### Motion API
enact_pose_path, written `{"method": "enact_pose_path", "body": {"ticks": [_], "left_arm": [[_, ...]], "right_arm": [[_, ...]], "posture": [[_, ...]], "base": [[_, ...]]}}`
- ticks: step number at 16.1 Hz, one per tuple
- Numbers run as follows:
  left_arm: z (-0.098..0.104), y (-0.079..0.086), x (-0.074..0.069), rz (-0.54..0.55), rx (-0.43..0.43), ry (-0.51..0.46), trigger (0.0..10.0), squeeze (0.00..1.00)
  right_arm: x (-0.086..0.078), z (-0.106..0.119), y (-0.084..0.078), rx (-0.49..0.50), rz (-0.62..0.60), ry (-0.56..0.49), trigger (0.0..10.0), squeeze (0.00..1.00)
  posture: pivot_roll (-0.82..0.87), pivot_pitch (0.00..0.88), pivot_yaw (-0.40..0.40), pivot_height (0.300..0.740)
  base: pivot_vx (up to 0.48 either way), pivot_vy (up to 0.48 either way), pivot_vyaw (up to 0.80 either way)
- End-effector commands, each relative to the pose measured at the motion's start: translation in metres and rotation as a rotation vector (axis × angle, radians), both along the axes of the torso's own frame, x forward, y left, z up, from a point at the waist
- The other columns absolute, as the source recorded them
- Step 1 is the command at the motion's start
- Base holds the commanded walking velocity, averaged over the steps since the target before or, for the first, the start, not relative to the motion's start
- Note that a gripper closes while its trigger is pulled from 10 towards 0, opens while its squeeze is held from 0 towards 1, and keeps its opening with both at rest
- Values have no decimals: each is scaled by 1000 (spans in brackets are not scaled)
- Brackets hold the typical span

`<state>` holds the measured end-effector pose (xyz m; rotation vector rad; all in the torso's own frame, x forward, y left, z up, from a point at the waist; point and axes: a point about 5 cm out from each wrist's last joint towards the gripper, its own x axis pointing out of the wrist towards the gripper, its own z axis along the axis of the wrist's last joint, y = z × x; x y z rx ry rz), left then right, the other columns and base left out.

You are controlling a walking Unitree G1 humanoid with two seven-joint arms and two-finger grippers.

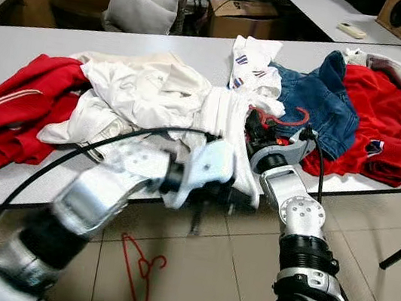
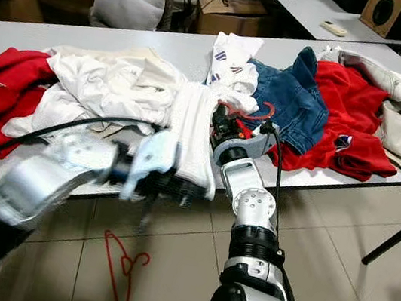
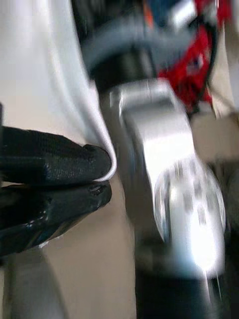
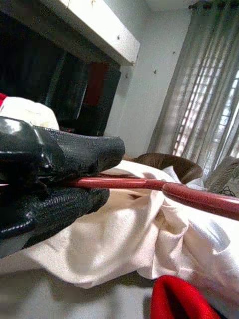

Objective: Hang hanger

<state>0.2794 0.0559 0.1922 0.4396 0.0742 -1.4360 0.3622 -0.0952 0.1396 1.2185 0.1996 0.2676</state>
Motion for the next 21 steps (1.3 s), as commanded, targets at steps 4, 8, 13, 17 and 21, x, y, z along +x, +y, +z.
{"method": "enact_pose_path", "body": {"ticks": [4, 8, 13, 17, 21], "left_arm": [[37, 23, 19, 116, -138, -76, 0, 0], [49, 46, 31, 192, -165, -110, 0, 0], [40, 53, 41, 222, -42, -150, 10000, 0], [60, 75, 35, 228, -140, -100, 10000, 1000], [74, 86, 24, 224, -301, -27, 10000, 1000]], "right_arm": [[-11, 2, 4, -187, 95, -55, 10000, 0], [-25, 4, -2, -132, 127, -74, 10000, 0], [-32, 23, -6, -171, 154, -178, 10000, 0], [-34, 18, -9, -324, 173, -166, 10000, 0], [-29, 20, -19, -415, 124, -180, 10000, 0]], "posture": [[-127, 0, 72, 710], [-133, 0, 78, 710], [-149, 0, 97, 710], [-124, 0, 51, 710], [-110, 0, 51, 710]], "base": [[0, 0, 0], [0, 0, 0], [0, 0, 0], [0, 0, 0], [0, 0, 0]]}}
